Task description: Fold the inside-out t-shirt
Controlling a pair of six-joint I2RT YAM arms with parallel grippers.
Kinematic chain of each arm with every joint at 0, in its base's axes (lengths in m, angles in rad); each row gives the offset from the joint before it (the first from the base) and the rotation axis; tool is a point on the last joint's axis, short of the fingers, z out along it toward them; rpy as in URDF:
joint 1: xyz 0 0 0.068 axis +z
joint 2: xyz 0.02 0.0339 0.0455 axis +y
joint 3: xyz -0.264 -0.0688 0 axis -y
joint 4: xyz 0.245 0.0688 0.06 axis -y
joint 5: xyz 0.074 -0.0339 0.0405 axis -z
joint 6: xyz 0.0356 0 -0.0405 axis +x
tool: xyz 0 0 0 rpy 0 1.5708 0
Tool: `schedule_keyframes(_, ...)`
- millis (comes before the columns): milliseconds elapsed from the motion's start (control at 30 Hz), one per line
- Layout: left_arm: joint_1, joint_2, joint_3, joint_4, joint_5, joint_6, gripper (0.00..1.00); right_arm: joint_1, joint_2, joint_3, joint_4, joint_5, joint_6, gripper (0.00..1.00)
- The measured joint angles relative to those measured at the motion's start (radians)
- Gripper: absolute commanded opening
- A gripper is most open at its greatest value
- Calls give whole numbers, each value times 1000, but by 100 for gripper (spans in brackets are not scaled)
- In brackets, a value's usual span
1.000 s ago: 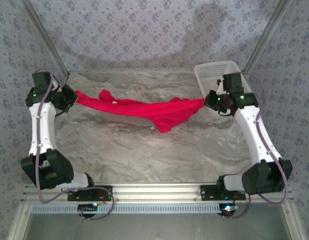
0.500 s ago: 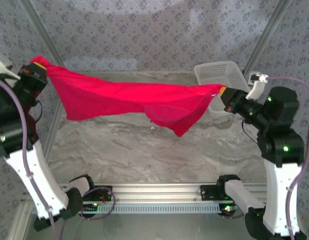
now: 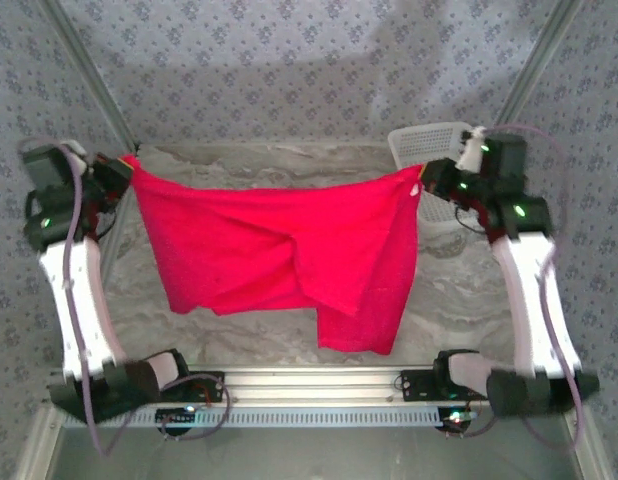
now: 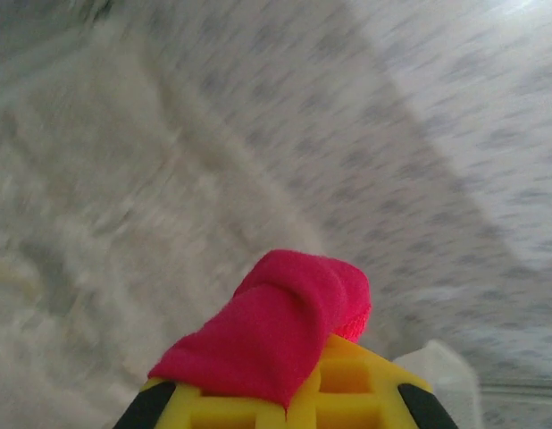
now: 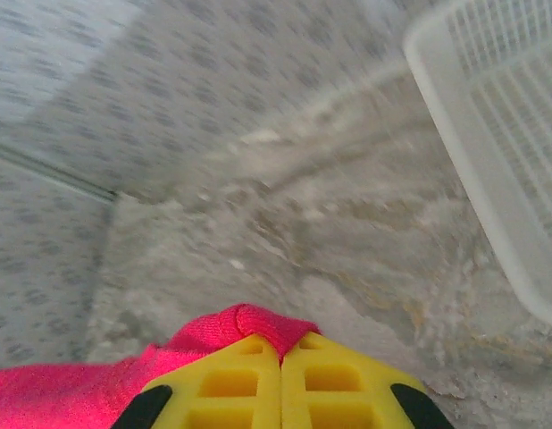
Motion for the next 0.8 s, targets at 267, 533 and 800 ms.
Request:
schedule_keyframes(267, -101, 591, 51, -16, -103, 30, 66, 45, 535, 96, 17, 52, 29, 56)
schedule_keyframes(533, -192, 274, -195, 37, -170, 39, 66, 270, 325, -219, 68, 87, 38, 55)
schedule_keyframes(800, -196, 113, -413, 76, -163, 39, 65, 523, 259, -504, 135, 148, 156, 54)
